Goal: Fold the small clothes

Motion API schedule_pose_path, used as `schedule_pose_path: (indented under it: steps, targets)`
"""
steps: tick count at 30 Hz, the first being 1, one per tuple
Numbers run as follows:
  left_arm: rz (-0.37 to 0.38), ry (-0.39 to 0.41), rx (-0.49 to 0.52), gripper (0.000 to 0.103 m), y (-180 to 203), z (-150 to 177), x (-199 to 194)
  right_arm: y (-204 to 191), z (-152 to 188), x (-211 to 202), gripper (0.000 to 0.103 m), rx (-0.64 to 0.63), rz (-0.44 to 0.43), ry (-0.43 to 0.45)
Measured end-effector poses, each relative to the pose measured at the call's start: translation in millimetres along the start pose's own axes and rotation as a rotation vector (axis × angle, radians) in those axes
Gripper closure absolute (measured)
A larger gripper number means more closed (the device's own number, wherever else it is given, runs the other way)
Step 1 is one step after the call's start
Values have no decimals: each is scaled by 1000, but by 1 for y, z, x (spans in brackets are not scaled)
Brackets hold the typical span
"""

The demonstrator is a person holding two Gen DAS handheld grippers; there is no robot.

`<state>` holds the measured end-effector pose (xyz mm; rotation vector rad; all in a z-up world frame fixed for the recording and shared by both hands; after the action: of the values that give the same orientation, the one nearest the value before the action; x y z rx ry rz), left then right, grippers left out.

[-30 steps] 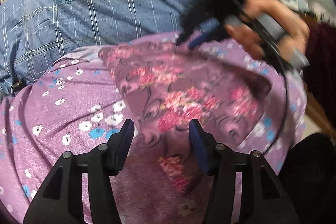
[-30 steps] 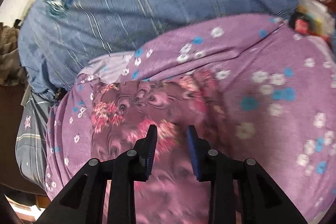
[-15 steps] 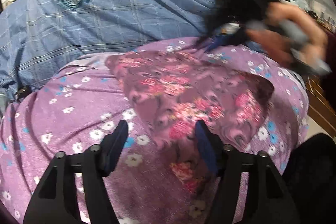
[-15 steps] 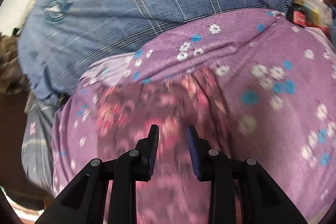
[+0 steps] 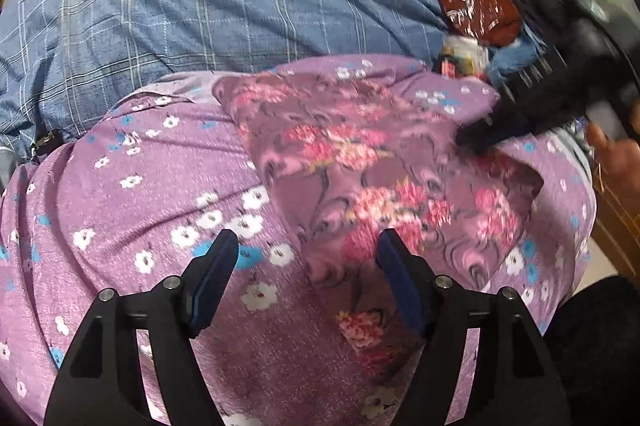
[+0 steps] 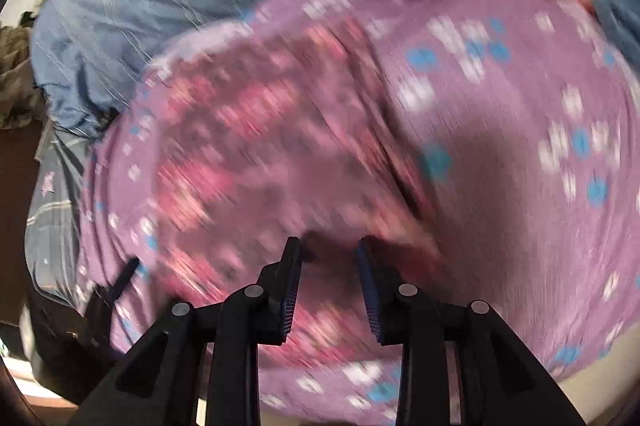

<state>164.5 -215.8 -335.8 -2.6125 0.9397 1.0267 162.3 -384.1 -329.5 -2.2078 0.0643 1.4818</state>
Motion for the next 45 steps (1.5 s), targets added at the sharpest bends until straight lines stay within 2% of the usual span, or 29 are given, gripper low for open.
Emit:
schedule_pose_path:
  steps: [3, 6, 9, 12, 15, 17, 21, 23, 27, 31, 35, 37, 41, 45]
  targets:
    - [-9, -11, -40, 28, -12, -5, 0, -37, -38, 11, 72, -55, -49, 21]
    - [-11, -60, -69, 26, -19, -2, 9, -77, -69, 43, 72, -104, -86, 3]
    - [-30, -91, -51, 21, -21, 4, 17, -108, -95, 83, 72, -146, -107, -14]
    - [-24, -82, -32, 19, -24, 3, 18, -117, -103, 132, 71, -176, -60, -69]
    - [-12, -83, -43, 18, -30, 1, 17, -120, -112, 137, 71, -164, -85, -28]
    - [-7, -81, -61, 18, -32, 0, 16, -118, -108, 126, 71, -151, -98, -18]
    - [-39, -29, -67, 18, -34, -8, 4, -105, -88, 78, 69, -128, -134, 51]
    - [-45, -3, -61, 18, -32, -12, -3, -90, -70, 48, 68, -134, -121, 83]
    - [-69, 17, -24, 18, -25, -14, -7, -59, -26, 12, 67, -137, -75, 92]
    - [-85, 7, 4, 18, -16, -11, -4, -36, 13, 0, 64, -94, -62, 95]
    - [-94, -6, 25, 18, -9, -6, 4, -15, 48, 23, 63, -66, -36, 31]
    - [-100, -7, 36, 18, -6, -5, 8, -15, 49, 22, 62, -83, -43, 73]
    - [-98, -11, 32, 18, -5, -4, 11, -13, 43, 15, 62, -62, -58, 59]
    - [-95, -13, 23, 18, -7, -6, 13, -5, 28, -1, 59, -14, -86, 138]
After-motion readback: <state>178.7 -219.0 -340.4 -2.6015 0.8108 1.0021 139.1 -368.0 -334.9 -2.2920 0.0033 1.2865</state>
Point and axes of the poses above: each gripper's, at about its wrist camera, not at the fingertips, and x roughly the way its jaws point, y to its right, z to its underside, the point moved 9 cm from there along x, roughly the way its jaws point, and after that the axes turned 3 degrees about -x, right-handed, at the moved point
